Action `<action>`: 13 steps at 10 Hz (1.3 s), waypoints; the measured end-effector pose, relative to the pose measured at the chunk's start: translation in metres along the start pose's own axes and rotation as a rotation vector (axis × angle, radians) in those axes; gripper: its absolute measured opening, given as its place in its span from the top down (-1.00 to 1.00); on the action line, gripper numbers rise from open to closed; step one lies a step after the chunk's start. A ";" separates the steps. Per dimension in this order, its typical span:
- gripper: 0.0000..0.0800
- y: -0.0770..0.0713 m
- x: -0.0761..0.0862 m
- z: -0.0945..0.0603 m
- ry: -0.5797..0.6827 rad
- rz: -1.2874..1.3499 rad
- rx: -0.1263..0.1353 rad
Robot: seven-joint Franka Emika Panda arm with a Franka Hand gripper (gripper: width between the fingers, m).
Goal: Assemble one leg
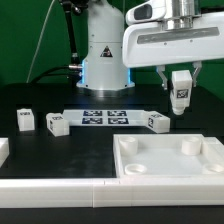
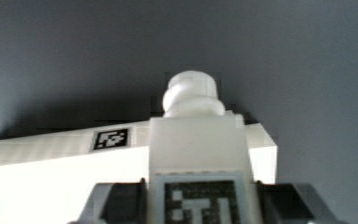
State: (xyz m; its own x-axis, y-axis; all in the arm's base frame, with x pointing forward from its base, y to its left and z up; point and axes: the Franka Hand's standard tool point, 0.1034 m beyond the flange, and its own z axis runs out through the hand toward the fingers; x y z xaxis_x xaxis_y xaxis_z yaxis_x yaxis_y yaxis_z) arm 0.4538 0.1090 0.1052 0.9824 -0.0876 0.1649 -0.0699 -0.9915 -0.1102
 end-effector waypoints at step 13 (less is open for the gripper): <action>0.27 0.003 0.107 0.008 0.251 -0.136 -0.004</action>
Offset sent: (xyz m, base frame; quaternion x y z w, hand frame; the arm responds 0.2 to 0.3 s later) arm 0.0603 -0.0118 0.0030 -0.0048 -0.0154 -0.0586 0.9982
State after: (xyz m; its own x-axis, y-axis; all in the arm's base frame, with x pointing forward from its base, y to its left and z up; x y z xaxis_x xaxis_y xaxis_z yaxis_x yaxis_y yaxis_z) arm 0.5600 0.0977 0.1142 0.9093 0.0252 0.4154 0.0582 -0.9961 -0.0668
